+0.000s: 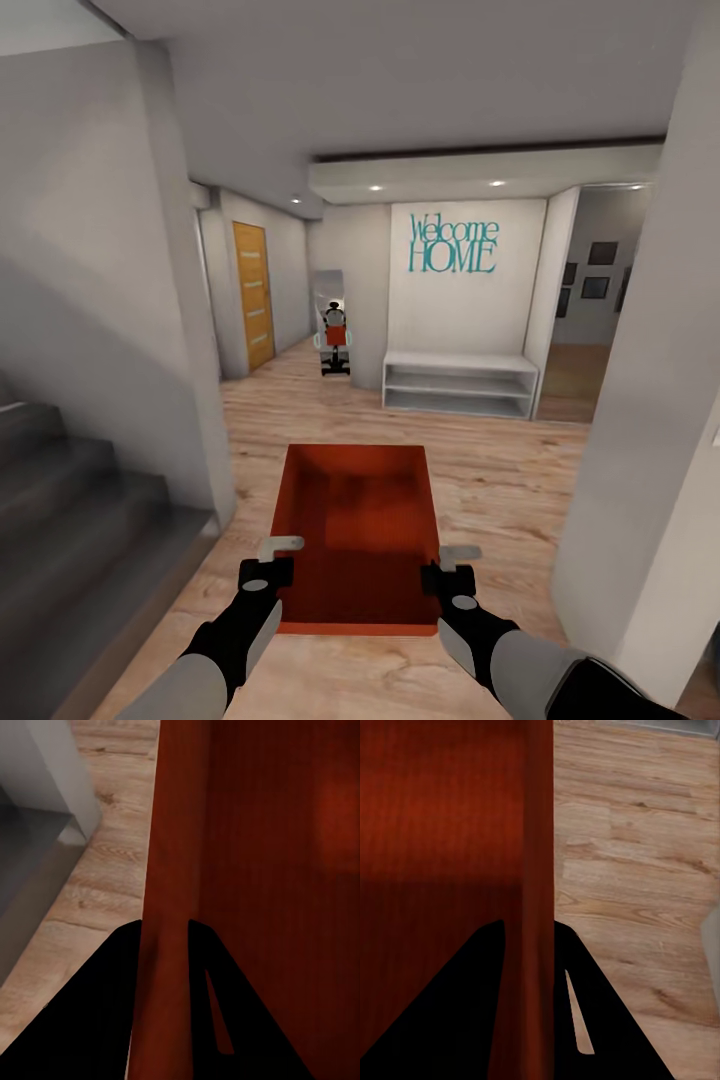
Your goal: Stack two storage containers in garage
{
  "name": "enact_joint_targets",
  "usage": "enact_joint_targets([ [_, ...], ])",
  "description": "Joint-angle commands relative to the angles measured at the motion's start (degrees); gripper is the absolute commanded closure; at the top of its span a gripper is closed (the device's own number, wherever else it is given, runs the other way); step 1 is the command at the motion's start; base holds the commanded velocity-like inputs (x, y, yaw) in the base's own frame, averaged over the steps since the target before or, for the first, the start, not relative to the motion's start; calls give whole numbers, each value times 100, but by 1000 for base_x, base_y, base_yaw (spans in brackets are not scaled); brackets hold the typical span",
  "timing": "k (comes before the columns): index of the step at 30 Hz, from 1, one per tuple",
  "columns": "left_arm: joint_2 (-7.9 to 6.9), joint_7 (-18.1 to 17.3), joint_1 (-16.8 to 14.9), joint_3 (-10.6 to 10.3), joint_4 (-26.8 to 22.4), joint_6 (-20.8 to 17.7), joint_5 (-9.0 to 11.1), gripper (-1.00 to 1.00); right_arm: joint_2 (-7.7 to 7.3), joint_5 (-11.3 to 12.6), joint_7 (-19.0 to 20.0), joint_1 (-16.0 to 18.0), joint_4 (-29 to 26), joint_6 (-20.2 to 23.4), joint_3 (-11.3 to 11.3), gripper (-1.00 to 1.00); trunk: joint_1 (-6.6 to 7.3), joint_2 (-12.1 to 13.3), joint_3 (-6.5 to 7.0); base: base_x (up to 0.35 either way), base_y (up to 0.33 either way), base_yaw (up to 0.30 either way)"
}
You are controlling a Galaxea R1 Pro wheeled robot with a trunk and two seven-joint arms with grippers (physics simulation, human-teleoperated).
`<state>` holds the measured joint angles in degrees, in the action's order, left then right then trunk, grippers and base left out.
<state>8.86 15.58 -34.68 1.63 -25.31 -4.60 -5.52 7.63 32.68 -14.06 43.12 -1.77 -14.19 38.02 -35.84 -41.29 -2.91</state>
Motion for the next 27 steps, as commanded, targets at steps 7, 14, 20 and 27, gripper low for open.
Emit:
enact_joint_targets([
  [7, 2, 33, -4, 400, -9, -49, -63, 100, 1, -87, 14, 4, -26, -75, -119, 100, -5, -8, -10, 321, 0, 0],
  [14, 2, 33, -4, 400, 1, -49, -63, 100, 1, -87, 10, 4, -26, -75, -119, 100, -5, -8, -10, 321, 0, 0],
  [20, 2, 33, -4, 400, 0, -49, -65, 100, 1, -87, 8, 4, -26, -74, -119, 100, -5, -8, -10, 321, 0, 0],
  [27, 2, 33, -4, 400, 0, -49, -64, 100, 1, -87, 13, 4, -26, -75, -119, 100, -5, -8, -10, 321, 0, 0],
])
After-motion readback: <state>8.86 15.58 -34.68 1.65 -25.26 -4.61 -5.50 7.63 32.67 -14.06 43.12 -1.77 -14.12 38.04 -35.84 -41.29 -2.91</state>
